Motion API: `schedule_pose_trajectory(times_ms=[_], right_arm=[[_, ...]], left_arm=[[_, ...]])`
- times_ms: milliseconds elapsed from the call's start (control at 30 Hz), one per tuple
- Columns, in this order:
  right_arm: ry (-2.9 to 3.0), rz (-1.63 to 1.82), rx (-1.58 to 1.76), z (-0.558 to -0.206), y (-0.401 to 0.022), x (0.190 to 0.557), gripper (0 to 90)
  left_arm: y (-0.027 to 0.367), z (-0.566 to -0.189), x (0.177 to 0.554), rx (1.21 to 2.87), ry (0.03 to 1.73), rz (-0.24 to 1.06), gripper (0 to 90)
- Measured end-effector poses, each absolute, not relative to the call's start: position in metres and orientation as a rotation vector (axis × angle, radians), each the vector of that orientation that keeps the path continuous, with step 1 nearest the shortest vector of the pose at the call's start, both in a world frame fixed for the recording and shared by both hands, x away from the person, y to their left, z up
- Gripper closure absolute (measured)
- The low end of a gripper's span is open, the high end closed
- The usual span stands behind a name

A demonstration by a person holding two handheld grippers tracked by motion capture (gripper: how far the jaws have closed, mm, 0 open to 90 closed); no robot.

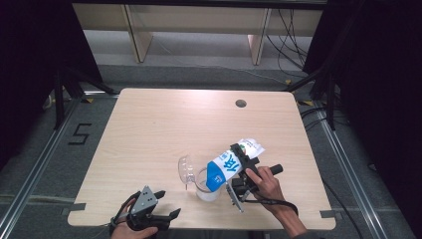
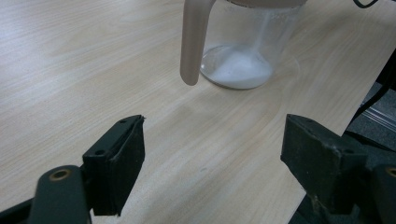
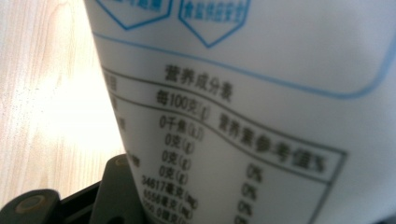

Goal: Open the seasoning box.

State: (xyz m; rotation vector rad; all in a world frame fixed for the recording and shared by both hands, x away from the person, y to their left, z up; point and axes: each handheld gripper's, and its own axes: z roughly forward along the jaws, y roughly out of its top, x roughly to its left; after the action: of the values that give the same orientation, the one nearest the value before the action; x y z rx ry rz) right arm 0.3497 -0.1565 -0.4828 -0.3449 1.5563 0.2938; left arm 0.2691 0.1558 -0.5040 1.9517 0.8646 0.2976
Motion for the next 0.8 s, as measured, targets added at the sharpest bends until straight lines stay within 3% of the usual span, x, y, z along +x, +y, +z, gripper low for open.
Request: schedule_pose_trajectory(times_ms=[800], right_arm=[[1.528,0.264,-0.391,-0.4804,-0.1553,0.3494,50.4]], left_arm=[[0.1562,-0.5033,0.2686,1.964,0.869,0.303,21.2]])
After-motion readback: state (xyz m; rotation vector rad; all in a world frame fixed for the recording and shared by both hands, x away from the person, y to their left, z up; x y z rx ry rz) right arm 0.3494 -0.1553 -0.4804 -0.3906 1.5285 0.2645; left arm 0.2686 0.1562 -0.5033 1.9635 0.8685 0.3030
